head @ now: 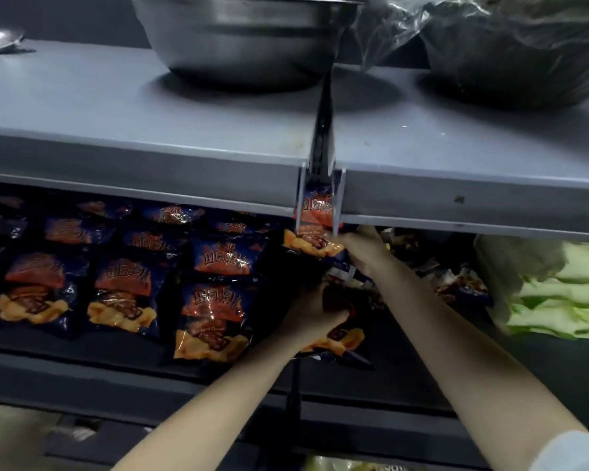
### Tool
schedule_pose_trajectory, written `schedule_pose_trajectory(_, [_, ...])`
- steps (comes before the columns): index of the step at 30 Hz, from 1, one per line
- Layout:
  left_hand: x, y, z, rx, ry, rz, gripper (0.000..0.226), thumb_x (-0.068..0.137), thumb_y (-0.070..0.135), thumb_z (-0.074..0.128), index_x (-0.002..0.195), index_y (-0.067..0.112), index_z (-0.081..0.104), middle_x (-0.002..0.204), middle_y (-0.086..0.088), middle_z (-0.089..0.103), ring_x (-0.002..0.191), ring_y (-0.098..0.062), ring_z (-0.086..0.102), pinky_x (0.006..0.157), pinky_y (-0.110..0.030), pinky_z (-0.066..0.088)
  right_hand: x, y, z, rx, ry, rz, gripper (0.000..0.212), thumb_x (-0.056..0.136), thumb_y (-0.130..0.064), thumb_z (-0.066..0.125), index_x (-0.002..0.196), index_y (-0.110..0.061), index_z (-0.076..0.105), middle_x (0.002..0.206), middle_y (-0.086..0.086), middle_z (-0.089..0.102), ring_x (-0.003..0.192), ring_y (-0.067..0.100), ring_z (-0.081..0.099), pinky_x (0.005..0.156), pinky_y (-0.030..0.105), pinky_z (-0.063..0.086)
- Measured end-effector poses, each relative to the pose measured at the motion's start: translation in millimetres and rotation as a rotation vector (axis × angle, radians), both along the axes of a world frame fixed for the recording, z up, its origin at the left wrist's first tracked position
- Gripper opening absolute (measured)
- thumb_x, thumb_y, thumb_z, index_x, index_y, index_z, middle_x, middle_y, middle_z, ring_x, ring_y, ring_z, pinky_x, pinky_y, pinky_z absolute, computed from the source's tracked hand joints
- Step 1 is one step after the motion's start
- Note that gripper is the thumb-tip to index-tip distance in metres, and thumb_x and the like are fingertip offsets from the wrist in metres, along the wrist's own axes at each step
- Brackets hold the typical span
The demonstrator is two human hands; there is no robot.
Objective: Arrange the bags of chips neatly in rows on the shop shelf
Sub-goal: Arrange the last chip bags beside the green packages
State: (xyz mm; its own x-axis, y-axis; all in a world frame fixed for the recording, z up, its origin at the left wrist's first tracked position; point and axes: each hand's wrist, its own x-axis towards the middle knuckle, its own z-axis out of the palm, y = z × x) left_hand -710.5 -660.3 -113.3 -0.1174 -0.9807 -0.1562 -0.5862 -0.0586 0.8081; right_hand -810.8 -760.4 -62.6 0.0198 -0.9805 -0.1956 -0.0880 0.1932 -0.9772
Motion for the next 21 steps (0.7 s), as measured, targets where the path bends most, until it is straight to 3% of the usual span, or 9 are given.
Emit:
schedule_pose_trajectory(3, [-3.4,1.2,2.1,-0.021,0.006,-0.022,0.06,0.087,0.031,0.063,0.139,0.014,0.039,0.135,0.002,0.046,0.124,-0.014,0.043,0.089,-0.017,0.032,10.8,4.4,-8.5,0.005,-0.025,-0.047,0.027,0.076,0.005,0.071,0.101,-0.001,0.062,0.102,0.019,0.066,0.093,0.032,0.064,0.083,0.044,0.053])
schedule_pose_trajectory(5, [0.5,-1.4,-0.1,-0.041,0.037,-0.002,0.052,0.087,0.029,0.063,0.134,0.015,0.044,0.124,0.009,0.047,0.119,-0.008,0.044,0.085,-0.015,0.031,9.3,5.5,-12.8,0.004,-0.004,-0.015,0.034,0.078,0.006,0.068,0.11,0.002,0.059,0.097,0.014,0.064,0.089,0.027,0.062,0.069,0.032,0.056])
schedule_pose_trajectory(7, [6.2,-5.0,-5.3,-0.046,0.059,0.029,0.048,0.087,0.031,0.062,0.13,0.016,0.047,0.122,0.009,0.049,0.118,-0.008,0.046,0.085,-0.018,0.034,5.7,6.7,-11.2,0.033,0.069,0.004,0.033,0.081,0.0,0.069,0.11,-0.006,0.056,0.092,0.008,0.061,0.084,0.022,0.058,0.057,0.026,0.05])
schedule_pose_trajectory(11, [14.1,-5.9,-9.2,0.055,0.09,0.007,0.053,0.091,0.032,0.056,0.138,0.017,0.038,0.126,0.013,0.041,0.122,-0.007,0.039,0.085,-0.015,0.031,-6.9,0.6,-6.7,0.049,0.206,0.017,0.034,0.084,0.001,0.065,0.116,-0.002,0.054,0.106,0.012,0.059,0.102,0.023,0.055,0.081,0.031,0.045])
schedule_pose_trajectory(14, [12.1,-4.9,-9.8,0.085,0.099,-0.003,0.059,0.092,0.034,0.054,0.144,0.017,0.031,0.142,0.004,0.039,0.13,-0.013,0.037,0.089,-0.015,0.028,-11.4,-3.7,-4.4,0.101,0.292,0.003,0.026,0.087,0.001,0.06,0.113,0.001,0.057,0.099,0.009,0.056,0.094,0.02,0.051,0.077,0.027,0.042])
schedule_pose_trajectory(18, [2.2,-1.6,-9.5,0.094,0.094,-0.003,0.059,0.092,0.035,0.053,0.144,0.019,0.031,0.147,-0.003,0.037,0.133,-0.017,0.036,0.093,-0.018,0.029,4.7,-13.3,-7.4,0.136,0.287,0.055,0.022,0.083,0.008,0.056,0.104,0.005,0.061,0.085,0.014,0.061,0.072,0.022,0.058,0.052,0.025,0.048])
schedule_pose_trajectory(21, [-1.7,-0.1,-6.7,0.041,0.073,-0.001,0.056,0.094,0.034,0.052,0.143,0.017,0.032,0.145,-0.003,0.04,0.132,-0.017,0.038,0.09,-0.016,0.029,16.5,-17.3,-17.5,0.128,0.23,0.043,0.031,0.08,0.013,0.055,0.108,0.004,0.06,0.087,0.016,0.063,0.08,0.028,0.061,0.064,0.032,0.052])
